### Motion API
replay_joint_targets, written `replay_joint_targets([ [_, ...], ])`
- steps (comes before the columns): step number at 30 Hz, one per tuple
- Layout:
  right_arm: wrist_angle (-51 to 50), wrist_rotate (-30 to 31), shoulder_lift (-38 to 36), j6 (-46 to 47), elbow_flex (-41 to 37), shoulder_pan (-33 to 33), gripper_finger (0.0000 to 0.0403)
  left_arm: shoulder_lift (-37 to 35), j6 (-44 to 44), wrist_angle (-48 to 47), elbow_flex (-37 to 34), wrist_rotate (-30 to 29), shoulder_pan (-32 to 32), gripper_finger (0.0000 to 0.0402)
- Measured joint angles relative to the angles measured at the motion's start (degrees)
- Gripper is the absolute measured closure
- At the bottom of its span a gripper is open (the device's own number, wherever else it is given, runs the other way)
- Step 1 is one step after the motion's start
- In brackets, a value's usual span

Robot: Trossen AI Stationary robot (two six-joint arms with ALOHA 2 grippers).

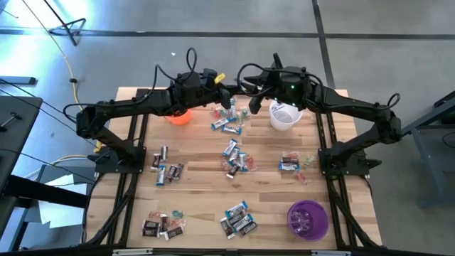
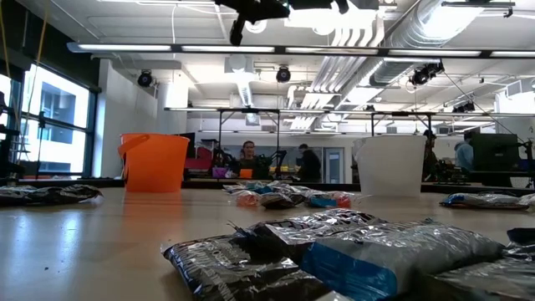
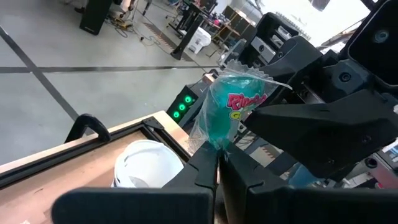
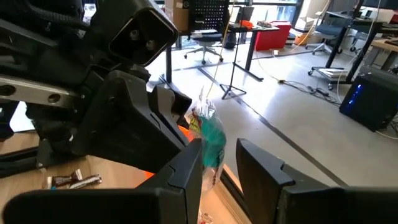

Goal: Sort candy
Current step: Put the blue gummy into the white bucket

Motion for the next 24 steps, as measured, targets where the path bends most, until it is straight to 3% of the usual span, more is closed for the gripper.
replay_joint_targets([
  [24, 4.96, -3.93, 2.58, 2.55, 0.00, 0.04, 0.0308, 0.00, -0.11, 1.58, 0.02, 0.40, -0.94, 0.0402],
])
